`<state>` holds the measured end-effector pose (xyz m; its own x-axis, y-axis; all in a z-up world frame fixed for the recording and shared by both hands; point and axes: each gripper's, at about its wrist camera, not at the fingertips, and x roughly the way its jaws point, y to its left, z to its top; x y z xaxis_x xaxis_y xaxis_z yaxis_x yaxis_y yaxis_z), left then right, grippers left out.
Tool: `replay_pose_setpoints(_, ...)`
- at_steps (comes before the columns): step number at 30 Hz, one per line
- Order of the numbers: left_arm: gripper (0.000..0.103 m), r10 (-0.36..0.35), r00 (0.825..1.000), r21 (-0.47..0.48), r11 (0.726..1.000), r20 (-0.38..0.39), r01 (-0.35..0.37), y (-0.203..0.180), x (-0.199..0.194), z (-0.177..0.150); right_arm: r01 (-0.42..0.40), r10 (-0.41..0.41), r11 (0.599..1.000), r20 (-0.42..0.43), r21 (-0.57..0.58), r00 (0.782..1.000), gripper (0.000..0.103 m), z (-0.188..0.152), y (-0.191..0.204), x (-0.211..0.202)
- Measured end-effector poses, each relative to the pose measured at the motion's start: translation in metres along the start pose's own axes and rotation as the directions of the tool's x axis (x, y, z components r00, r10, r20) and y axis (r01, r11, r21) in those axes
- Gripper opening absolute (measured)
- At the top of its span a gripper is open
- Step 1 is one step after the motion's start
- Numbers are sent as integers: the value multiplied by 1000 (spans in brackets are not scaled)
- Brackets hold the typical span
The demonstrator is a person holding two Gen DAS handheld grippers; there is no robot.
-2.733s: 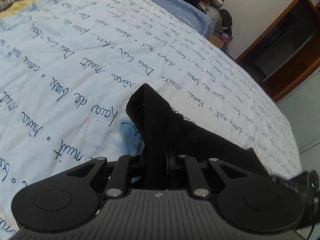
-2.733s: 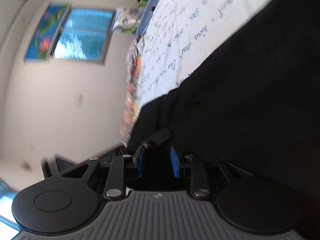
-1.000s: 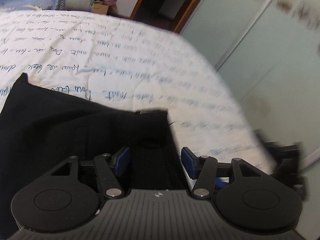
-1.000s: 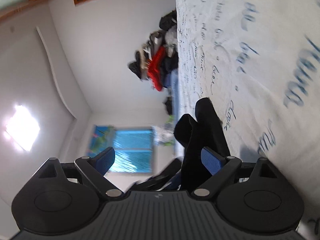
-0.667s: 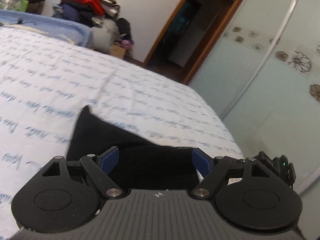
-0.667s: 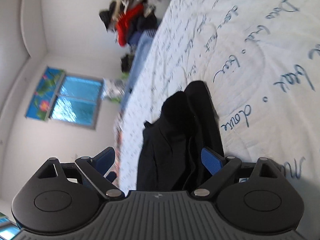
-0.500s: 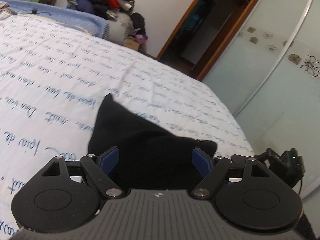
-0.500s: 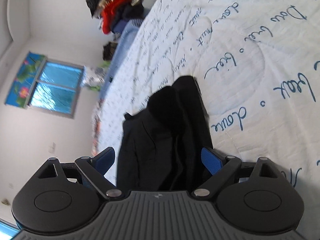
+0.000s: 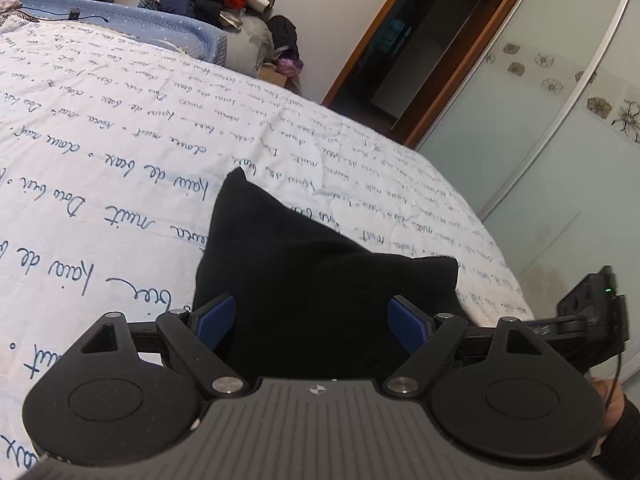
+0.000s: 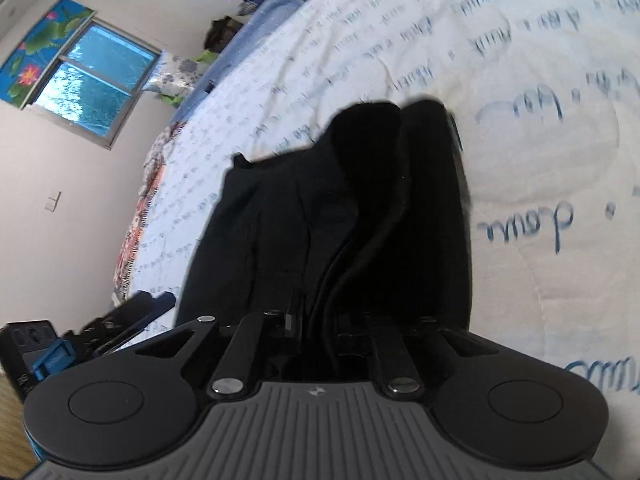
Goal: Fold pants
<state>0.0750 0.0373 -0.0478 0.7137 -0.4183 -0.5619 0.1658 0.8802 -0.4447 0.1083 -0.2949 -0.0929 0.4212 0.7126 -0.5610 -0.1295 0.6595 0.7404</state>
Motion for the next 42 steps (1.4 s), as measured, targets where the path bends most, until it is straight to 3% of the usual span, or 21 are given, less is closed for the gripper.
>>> replay_pose_setpoints(4,96,-29,998,29,999,53,27,-3,-7,-1,-2,3,1000,56,-8,998,11,2,-3,-31)
replay_pose_setpoints(7,96,-43,999,65,997,16,42,-11,7,-3,40,-42,995,17,91,999,11,-5,-40,-17)
replay_pose_setpoints(8,94,-44,999,86,995,2,44,-16,11,-4,-34,28,985,38,170,999,11,-9,-55,-16)
replay_pose_setpoints(10,93,-47,999,158,986,-11,48,-27,16,-5,-78,68,964,46,253,997,13,-9,-59,-22)
replay_pose_setpoints(12,95,-51,999,231,972,19,45,-35,15,-2,-44,36,966,36,256,999,18,-2,-51,-35)
replay_pose_setpoints(15,95,-42,998,253,967,57,27,-35,19,18,37,-69,978,152,206,986,21,8,-30,-67)
replay_pose_setpoints(16,95,-41,998,235,972,57,26,-33,22,28,32,-70,980,190,195,979,23,13,-23,-74)
replay_pose_setpoints(17,96,-44,998,204,978,55,32,-31,28,39,7,-48,982,210,191,976,29,19,-15,-76)
replay_pose_setpoints(19,96,-72,997,102,992,31,68,-24,45,64,-66,20,980,237,190,971,61,33,-1,-74)
replay_pose_setpoints(20,95,-98,995,29,995,4,98,-19,57,75,-99,43,973,259,207,965,91,41,5,-70)
replay_pose_setpoints(21,95,-126,992,-46,991,-21,125,-13,71,84,-122,52,965,287,233,957,99,48,10,-62)
replay_pose_setpoints(23,93,-144,987,-144,981,-79,131,-6,100,93,-94,-16,950,348,298,937,99,62,17,-60)
replay_pose_setpoints(25,93,-126,983,-191,977,-133,100,0,120,91,-73,-39,956,370,283,928,98,70,25,-62)
replay_pose_setpoints(28,93,-126,977,-216,972,-171,87,10,130,79,106,-184,970,376,218,908,98,70,37,-72)
replay_pose_setpoints(29,94,-127,977,-215,973,-171,88,12,131,75,120,-180,976,369,180,912,99,70,34,-78)
replay_pose_setpoints(32,94,-129,977,-223,971,-167,90,18,134,68,-35,-15,983,262,183,965,98,76,11,-70)
replay_pose_setpoints(34,94,-131,977,-228,969,-170,91,20,137,67,-129,67,961,247,244,967,98,82,-13,-70)
replay_pose_setpoints(38,94,-129,980,-225,970,-151,93,20,132,71,-131,46,949,286,287,957,97,95,-51,-90)
replay_pose_setpoints(40,94,-131,981,-227,969,-145,96,21,132,71,-136,58,947,261,292,964,93,97,-64,-95)
replay_pose_setpoints(42,94,-126,981,-229,969,-150,89,22,136,70,-139,74,946,224,293,972,81,99,-70,-89)
